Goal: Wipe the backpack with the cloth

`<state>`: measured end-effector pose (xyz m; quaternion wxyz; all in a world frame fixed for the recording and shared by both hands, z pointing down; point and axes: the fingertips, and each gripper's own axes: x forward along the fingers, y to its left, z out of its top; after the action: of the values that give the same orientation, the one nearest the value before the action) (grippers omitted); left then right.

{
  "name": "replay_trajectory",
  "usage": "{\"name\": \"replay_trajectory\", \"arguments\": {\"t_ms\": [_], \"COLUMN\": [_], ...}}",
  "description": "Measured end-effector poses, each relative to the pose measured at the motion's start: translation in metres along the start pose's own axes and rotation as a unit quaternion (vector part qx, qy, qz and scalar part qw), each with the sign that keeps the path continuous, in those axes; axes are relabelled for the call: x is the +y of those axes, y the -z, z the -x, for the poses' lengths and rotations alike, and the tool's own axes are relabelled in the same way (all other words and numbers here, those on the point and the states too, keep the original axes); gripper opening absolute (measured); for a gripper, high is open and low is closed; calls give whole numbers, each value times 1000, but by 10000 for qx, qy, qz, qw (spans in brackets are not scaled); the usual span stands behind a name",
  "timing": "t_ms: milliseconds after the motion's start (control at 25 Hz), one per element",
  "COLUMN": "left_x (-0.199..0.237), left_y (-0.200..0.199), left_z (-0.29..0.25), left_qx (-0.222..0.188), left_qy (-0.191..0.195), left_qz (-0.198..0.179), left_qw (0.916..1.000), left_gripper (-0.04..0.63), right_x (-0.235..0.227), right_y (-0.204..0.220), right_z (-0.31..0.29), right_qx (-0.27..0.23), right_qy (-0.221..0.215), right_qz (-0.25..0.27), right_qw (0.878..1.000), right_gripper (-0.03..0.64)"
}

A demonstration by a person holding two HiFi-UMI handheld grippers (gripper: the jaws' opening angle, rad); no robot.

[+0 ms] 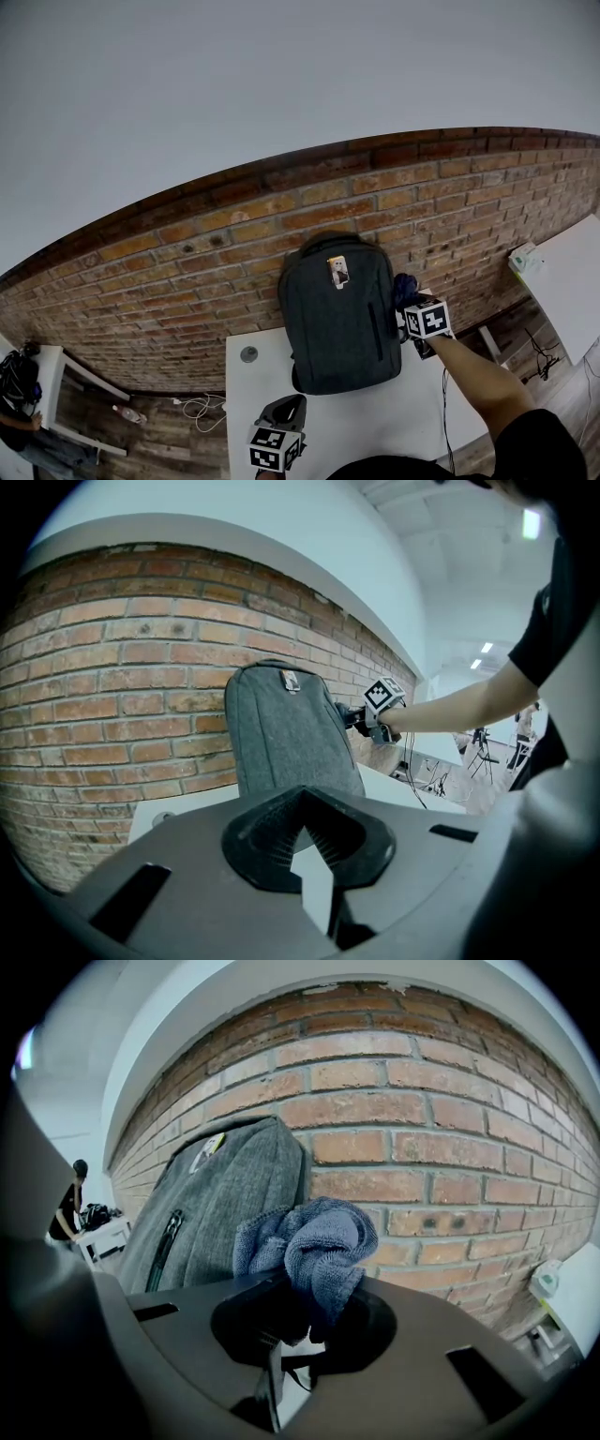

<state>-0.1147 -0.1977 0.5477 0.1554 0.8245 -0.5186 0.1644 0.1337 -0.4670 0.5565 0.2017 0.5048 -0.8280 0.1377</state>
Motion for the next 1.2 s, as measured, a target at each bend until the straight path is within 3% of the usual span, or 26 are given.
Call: {"name": "replay_trajectory", "arguments": {"t_ms": [1200], "left_x": [-7], "left_y": [4], "left_z": [-12], "left_qx": [35], "left_qy": [183], "left_qz": [47], "left_qw": [9998], "left_gripper": [-18], "right_x": [35], "right_y": [185], "right_z": [42], "right_qx": [1358], "right_qy": [-104], "right_qz": [73], "right_qw": [9907], "right_gripper": [48]}}
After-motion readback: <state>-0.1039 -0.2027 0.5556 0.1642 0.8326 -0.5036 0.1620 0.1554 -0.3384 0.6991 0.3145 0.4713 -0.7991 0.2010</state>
